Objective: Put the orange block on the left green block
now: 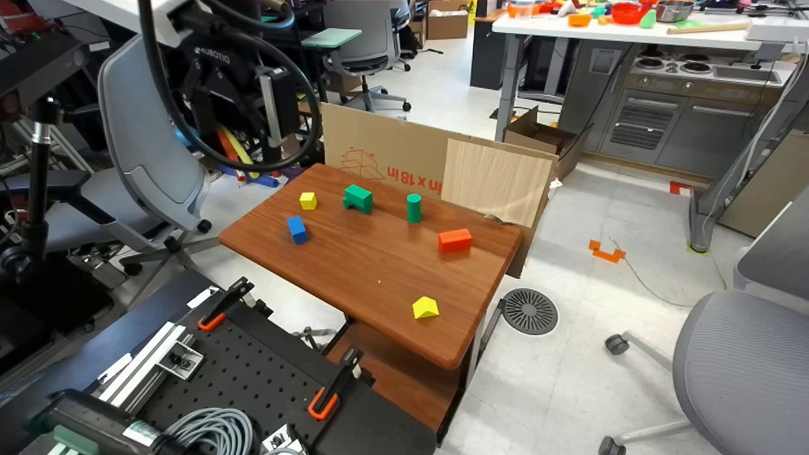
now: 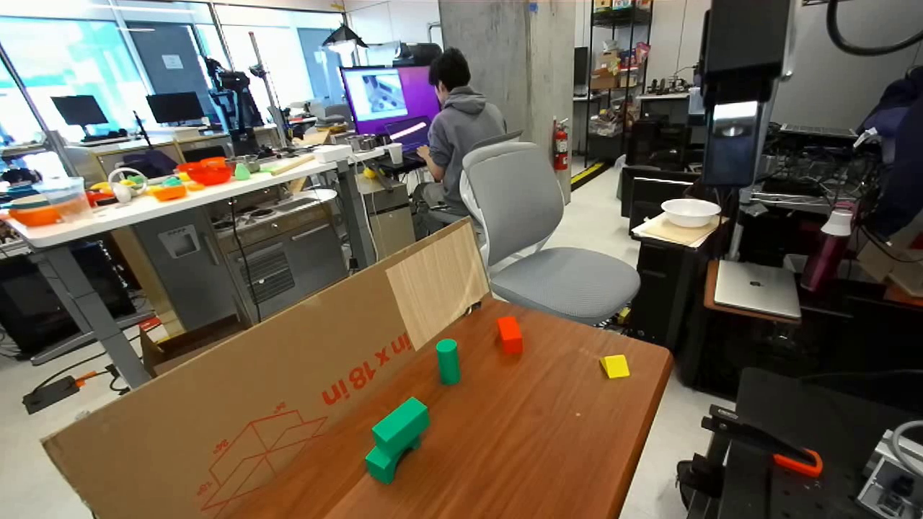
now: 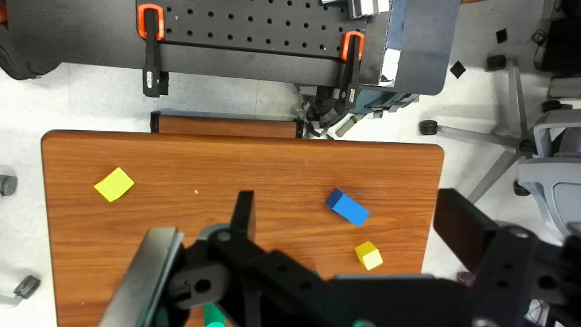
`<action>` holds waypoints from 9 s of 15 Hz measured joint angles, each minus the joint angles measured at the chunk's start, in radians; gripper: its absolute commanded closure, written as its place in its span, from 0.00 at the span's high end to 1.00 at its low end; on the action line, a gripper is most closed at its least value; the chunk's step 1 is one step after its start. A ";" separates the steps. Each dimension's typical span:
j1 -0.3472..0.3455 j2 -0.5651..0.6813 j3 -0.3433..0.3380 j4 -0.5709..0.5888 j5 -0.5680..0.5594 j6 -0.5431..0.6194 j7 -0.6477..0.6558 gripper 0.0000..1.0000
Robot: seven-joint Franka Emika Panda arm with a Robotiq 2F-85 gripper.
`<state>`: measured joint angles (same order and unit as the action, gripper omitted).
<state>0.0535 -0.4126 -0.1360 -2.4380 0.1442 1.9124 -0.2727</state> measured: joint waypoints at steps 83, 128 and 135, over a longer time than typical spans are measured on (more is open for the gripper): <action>-0.155 1.294 0.091 1.001 -0.415 0.202 -0.502 0.89; 0.081 1.015 0.159 0.798 -0.138 0.108 0.545 0.41; 0.084 1.077 0.159 0.822 -0.144 0.106 0.545 0.41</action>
<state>0.1370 0.6641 0.0225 -1.6161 0.0006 2.0187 0.2718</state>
